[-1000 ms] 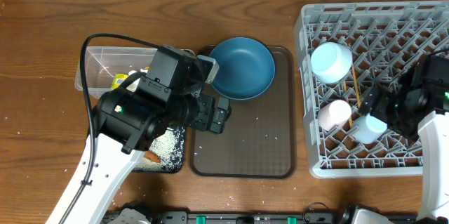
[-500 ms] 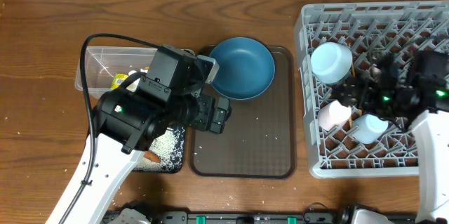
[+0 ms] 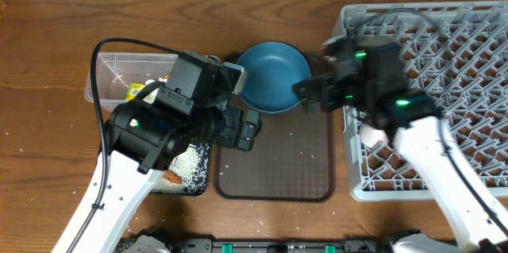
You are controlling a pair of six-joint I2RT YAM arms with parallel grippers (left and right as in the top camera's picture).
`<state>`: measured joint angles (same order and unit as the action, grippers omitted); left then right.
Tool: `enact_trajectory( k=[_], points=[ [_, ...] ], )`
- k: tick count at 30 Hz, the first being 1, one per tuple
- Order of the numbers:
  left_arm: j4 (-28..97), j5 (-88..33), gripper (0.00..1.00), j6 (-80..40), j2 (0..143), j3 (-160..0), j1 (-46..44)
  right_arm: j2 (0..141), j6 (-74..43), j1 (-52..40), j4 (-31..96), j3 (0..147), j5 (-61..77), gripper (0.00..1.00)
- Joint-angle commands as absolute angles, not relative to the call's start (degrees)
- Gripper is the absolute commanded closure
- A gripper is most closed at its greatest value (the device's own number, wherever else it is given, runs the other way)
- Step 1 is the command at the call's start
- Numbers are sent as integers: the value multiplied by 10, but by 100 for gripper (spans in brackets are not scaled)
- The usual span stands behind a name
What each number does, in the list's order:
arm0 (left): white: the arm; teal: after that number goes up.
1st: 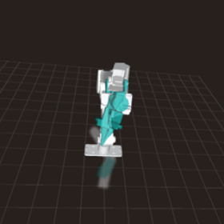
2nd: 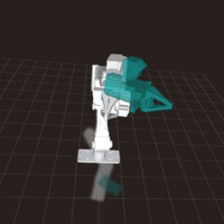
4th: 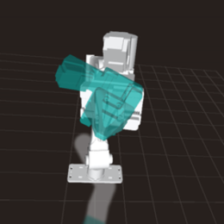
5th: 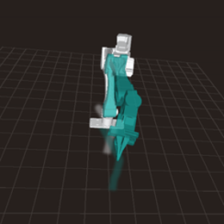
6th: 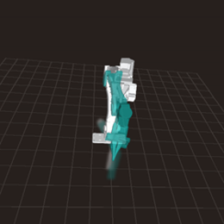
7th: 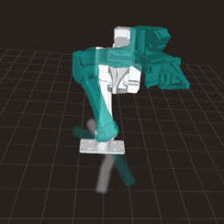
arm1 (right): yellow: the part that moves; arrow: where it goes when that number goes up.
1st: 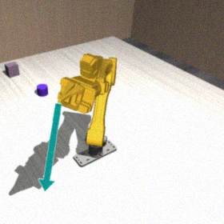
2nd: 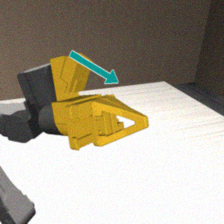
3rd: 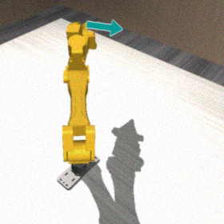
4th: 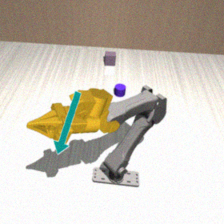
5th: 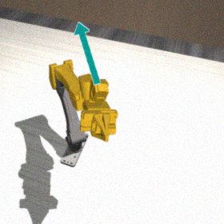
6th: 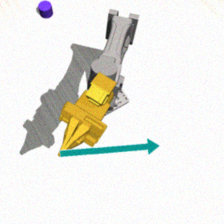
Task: Sort waste into correct bins and load items into the dishwasher rack
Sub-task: 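Move the right gripper left to the blue bowl's rim, then grip the blue bowl's rim with the right gripper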
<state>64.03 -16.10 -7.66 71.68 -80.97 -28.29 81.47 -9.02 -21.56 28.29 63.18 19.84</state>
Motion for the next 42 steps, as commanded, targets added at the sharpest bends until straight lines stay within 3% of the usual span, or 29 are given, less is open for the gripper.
enact_trajectory(
  k=[1,14,26,28,32,35,42],
  points=[
    [640,-154,0,-77,719,-807,-284,857,-103,-273,261,629,58,1],
    [640,-154,0,-77,719,-807,-284,1063,-99,-343,27,629,98,1],
    [640,-154,0,-77,719,-807,-284,1167,-80,-377,-54,629,112,4],
    [640,-154,0,-77,719,-807,-284,1174,-68,-382,-56,629,112,7],
    [640,-154,0,-77,719,-807,-284,1172,-55,-384,-50,629,109,32],
    [640,-154,0,-77,719,-807,-284,1172,-55,-381,-38,629,109,43],
    [640,-154,0,-77,719,-807,-284,1151,-55,-358,26,629,108,49]
  ],
)
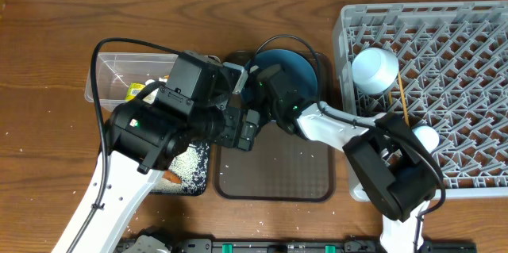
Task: Sort waste into correct bins and load items into the dishwasher rack
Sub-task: 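Grip the blue bowl's rim with the right gripper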
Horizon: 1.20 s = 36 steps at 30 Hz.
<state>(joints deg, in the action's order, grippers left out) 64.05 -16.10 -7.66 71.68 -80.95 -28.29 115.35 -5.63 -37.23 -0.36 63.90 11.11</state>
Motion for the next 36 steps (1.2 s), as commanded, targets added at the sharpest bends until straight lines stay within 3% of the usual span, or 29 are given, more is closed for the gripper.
enact_trajectory(
  k=[1,11,16,22,36],
  points=[
    [640,-154,0,-77,719,-807,-284,1139,-55,-355,42,629,107,50],
    [640,-154,0,-77,719,-807,-284,1024,-25,-346,161,629,97,54],
    [640,-154,0,-77,719,-807,-284,1025,-25,-346,159,629,94,42],
    [640,-154,0,-77,719,-807,-284,1041,-25,-349,132,629,94,41],
    [640,-154,0,-77,719,-807,-284,1121,-25,-387,46,629,23,54]
  ],
)
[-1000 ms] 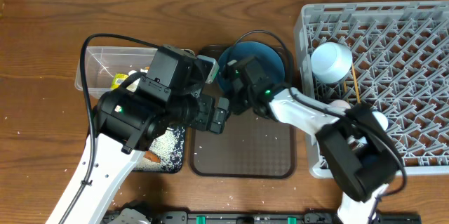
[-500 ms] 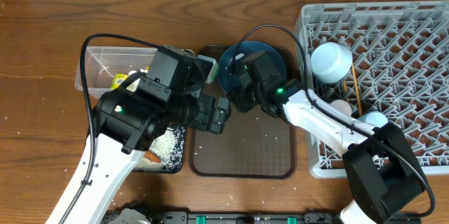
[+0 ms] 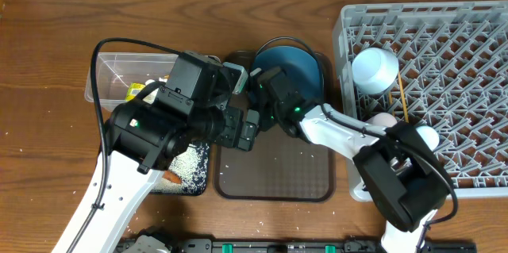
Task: Sort waste into correct bins and load items into the dishwasher rack
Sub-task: 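Grip the blue bowl's rim with the right gripper, then lift the blue bowl and carry it right over the rack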
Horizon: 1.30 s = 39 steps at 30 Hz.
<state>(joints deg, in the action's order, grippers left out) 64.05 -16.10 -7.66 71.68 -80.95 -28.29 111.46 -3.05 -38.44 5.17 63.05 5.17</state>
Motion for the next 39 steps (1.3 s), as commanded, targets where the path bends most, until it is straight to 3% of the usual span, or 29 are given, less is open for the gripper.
enact_trajectory(
  k=[1,11,21,34,39],
  points=[
    [640,-154,0,-77,719,-807,-284,1122,-25,-387,47,629,23,56],
    [640,-154,0,-77,719,-807,-284,1122,-30,-387,54,629,24,99],
    [640,-154,0,-77,719,-807,-284,1087,-31,-390,59,629,88,99],
    [640,-154,0,-77,719,-807,-284,842,-92,-363,188,630,152,99],
    [640,-154,0,-77,719,-807,-284,775,-92,-287,217,629,306,99]
  ],
)
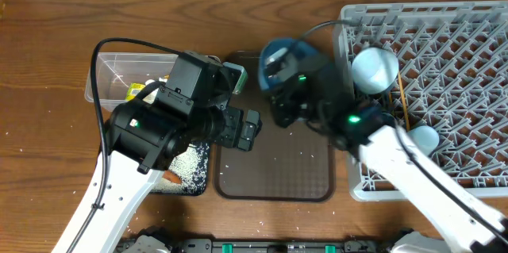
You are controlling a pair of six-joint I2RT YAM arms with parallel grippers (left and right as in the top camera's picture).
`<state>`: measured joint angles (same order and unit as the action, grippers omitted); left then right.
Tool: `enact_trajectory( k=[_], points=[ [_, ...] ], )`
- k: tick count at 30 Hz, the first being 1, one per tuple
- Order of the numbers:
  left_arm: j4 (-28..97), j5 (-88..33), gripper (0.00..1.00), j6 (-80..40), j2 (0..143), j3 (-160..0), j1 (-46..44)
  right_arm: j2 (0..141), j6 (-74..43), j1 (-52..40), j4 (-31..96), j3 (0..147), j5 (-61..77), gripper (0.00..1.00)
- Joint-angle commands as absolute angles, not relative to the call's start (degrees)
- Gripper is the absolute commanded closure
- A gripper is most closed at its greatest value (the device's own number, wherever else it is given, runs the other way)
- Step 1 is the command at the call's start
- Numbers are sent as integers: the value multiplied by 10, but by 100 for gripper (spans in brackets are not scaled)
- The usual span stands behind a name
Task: Sort waste into correct bins and load items into the dishwasher rack
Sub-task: 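Lift the blue bowl and carry it right over the rack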
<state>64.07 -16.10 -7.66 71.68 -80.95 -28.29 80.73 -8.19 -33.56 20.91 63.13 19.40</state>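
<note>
My right gripper [279, 74] is shut on the rim of the blue bowl [287, 49]. It holds the bowl tilted and raised over the far end of the brown tray [278, 174], close to the left wall of the grey dishwasher rack [444, 39]. The right arm is blurred with motion. My left gripper [249, 129] hangs open over the tray's left edge with nothing between its fingers.
A white cup [375, 68], a second white piece [421, 137] and a wooden stick [402, 98] lie in the rack. The clear bin [119, 67] at the left holds a yellow scrap [140, 90]. A dark bin [189, 166] with white grains sits under the left arm.
The right gripper has lifted the blue bowl off the tray and moved it right, toward the rack. The right arm now lies across the rack's near-left corner. The left arm has not moved.
At first the blue bowl lay on the tray's far end with my right gripper at its right edge. Then the gripper was at the bowl's left rim, and after that the bowl sat slightly farther right. Now the bowl is held up beside the rack.
</note>
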Motion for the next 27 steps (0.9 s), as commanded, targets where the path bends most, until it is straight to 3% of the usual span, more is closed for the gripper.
enact_trajectory(
  k=[1,9,18,22,27],
  points=[
    [640,-154,0,-77,719,-807,-284,766,-92,-265,222,629,338,99],
    [640,-154,0,-77,719,-807,-284,744,-91,-20,240,629,627,99],
    [640,-154,0,-77,719,-807,-284,754,-92,253,194,629,853,99],
    [640,-154,0,-77,719,-807,-284,786,-92,342,178,629,894,99],
    [640,-154,0,-77,719,-807,-284,849,-92,379,168,629,894,99]
  ],
)
